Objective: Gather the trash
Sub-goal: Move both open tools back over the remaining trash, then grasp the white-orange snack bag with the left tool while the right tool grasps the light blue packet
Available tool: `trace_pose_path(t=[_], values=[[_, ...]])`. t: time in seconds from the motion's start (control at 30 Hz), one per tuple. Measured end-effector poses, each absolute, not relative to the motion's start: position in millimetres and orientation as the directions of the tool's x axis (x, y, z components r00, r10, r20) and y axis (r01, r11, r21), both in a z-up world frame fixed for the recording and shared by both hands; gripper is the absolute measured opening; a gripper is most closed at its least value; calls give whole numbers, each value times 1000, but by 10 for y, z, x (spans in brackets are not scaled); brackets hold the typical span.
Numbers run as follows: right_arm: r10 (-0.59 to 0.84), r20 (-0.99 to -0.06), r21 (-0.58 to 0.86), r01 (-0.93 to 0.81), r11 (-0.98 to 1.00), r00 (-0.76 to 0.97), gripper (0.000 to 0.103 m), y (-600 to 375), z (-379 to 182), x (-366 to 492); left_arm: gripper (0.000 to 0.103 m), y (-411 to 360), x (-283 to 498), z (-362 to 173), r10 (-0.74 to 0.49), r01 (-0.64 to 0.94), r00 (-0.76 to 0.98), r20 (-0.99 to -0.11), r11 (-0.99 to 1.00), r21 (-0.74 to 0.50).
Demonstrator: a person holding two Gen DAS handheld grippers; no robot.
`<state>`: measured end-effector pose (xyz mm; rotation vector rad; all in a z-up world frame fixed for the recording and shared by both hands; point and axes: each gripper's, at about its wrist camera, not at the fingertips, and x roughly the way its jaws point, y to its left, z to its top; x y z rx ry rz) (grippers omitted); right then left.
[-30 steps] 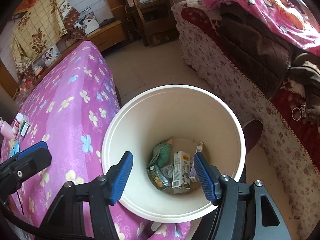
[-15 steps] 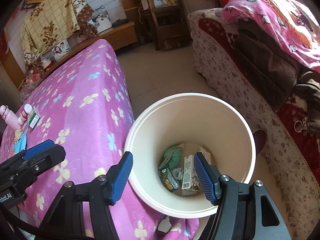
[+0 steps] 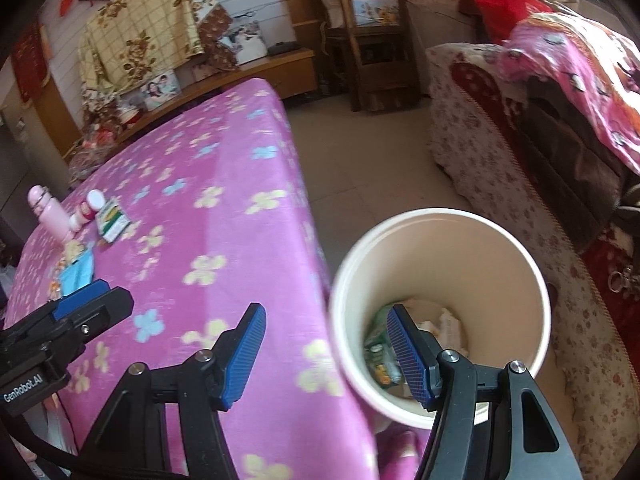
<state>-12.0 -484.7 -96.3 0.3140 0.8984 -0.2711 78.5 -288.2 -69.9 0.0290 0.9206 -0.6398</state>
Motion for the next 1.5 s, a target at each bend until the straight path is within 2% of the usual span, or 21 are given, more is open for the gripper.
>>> trace_pose_path(t=[0.4, 0.83, 0.97, 1.1, 1.37, 1.5], values=[[1, -807, 150, 205, 967, 590, 68, -4034, -1008, 252, 66, -1717, 1029, -718, -378, 346, 527, -761, 913, -215], [108, -835, 154, 40, 987, 540, 69, -3194, -1187, 620, 66, -758, 1296, -936, -271, 179, 543, -795, 962, -205], [160, -835, 182, -9, 983, 526, 69, -2953, -1221, 761, 70, -472, 1463, -989, -284, 137, 529, -800, 958, -250], [228, -823, 221, -76, 972, 521, 71, -2660, -1211, 939, 79, -261, 1722, -997, -312, 93, 520, -795, 946, -310], [276, -810, 221, -167, 961, 517, 76, -2180, -1210, 1316, 81, -70, 2350, -1091, -347, -37, 517, -783, 904, -426], [263, -812, 192, -187, 963, 521, 76, -2043, -1254, 1402, 81, -126, 2532, -1188, -317, -82, 517, -795, 906, -415]])
